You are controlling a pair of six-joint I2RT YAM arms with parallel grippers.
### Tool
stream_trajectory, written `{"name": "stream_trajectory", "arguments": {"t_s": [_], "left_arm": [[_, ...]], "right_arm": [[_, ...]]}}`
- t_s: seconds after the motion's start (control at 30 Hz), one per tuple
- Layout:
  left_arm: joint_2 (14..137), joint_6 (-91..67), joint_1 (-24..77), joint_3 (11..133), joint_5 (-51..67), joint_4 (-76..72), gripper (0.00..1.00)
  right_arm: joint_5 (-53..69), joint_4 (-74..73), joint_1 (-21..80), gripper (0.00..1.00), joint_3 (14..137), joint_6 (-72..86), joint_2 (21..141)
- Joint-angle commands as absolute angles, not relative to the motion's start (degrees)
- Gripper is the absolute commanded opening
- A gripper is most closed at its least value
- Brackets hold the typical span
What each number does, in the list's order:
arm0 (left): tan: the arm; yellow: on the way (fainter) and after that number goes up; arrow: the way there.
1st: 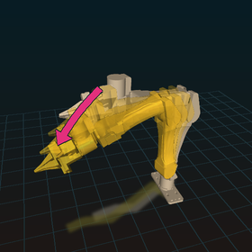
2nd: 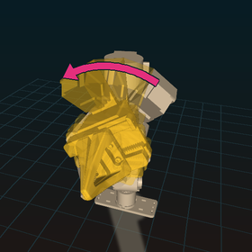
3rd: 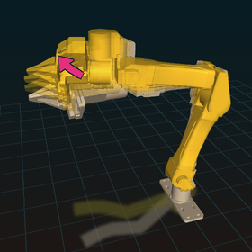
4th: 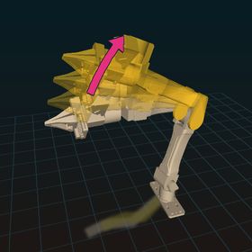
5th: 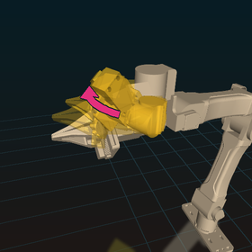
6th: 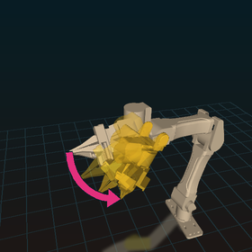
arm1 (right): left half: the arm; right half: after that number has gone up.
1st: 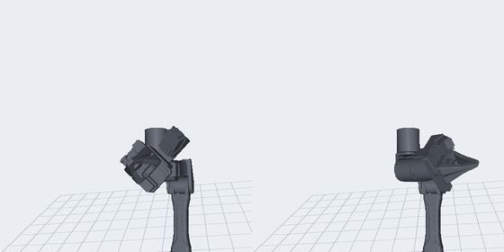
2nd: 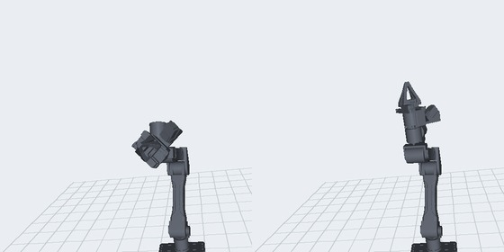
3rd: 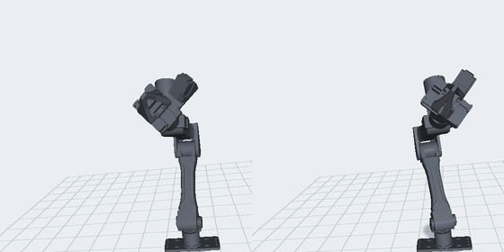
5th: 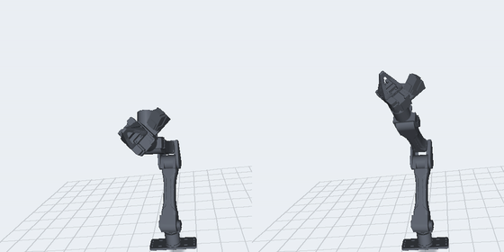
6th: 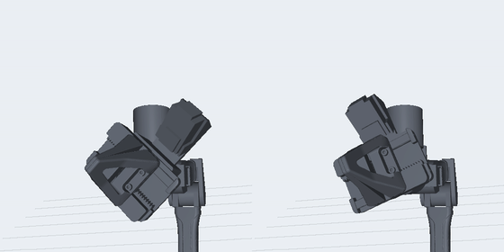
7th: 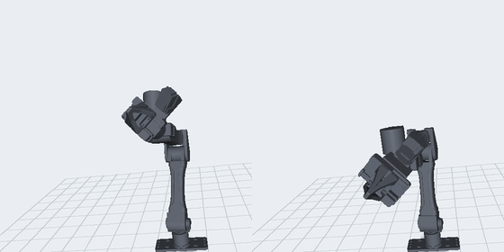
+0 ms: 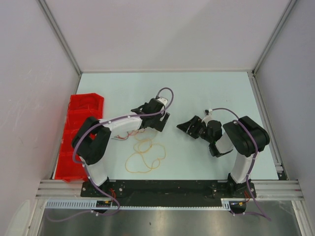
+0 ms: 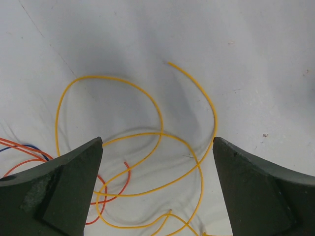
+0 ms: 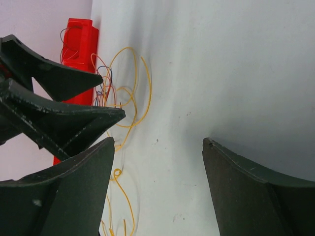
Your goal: Untangle the cables
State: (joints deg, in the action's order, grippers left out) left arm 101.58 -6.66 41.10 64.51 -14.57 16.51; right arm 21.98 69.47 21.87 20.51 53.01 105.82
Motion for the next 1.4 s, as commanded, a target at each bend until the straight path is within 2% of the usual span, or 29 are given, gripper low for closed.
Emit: {"name": "stream_trajectory", "arguments": {"t_s": [0.0, 0.17, 0.57, 0.93, 1.0, 1.03, 1.1, 1.13, 1.17, 1.37], "left_arm": [[99.32, -8.52, 39.90, 63.64, -7.65, 17.40, 0.98], [96.16, -9.84, 39.90, 59.42, -2.83, 16.44, 0.96], [94.13, -12.74, 39.90, 53.88, -1.93, 16.26, 0.94], [90.79, -17.22, 41.48, 50.98, -11.15, 22.31, 0.73], [90.70, -17.49, 42.01, 50.72, -12.21, 22.85, 0.65], [90.88, -17.58, 42.10, 50.54, -12.48, 22.76, 0.51], [91.32, -17.58, 42.19, 50.27, -12.31, 22.33, 0.31], [91.93, -17.67, 42.19, 50.36, -12.39, 22.24, 0.07], [92.19, -17.75, 42.27, 50.88, -12.39, 22.15, 0.00], [92.81, -16.88, 44.03, 56.76, -13.97, 24.95, 0.00]], "right_arm": [[20.92, 57.30, 21.45, 0.78, 18.72, 51.33, 109.42], [21.18, 57.39, 21.36, 0.77, 18.81, 51.50, 109.95], [21.62, 57.74, 21.36, 0.77, 19.16, 51.85, 110.57], [21.80, 58.01, 21.27, 0.77, 19.16, 52.03, 111.00], [21.97, 58.18, 21.27, 0.77, 19.25, 52.03, 111.09], [21.97, 58.18, 21.36, 0.77, 19.25, 52.12, 111.27], [22.06, 58.18, 21.18, 0.77, 19.25, 52.12, 111.18], [22.06, 58.27, 21.36, 0.77, 19.25, 52.21, 111.18], [22.06, 58.27, 21.27, 0.77, 19.25, 52.12, 111.18], [22.06, 58.27, 21.27, 0.77, 19.34, 52.21, 111.18]]}}
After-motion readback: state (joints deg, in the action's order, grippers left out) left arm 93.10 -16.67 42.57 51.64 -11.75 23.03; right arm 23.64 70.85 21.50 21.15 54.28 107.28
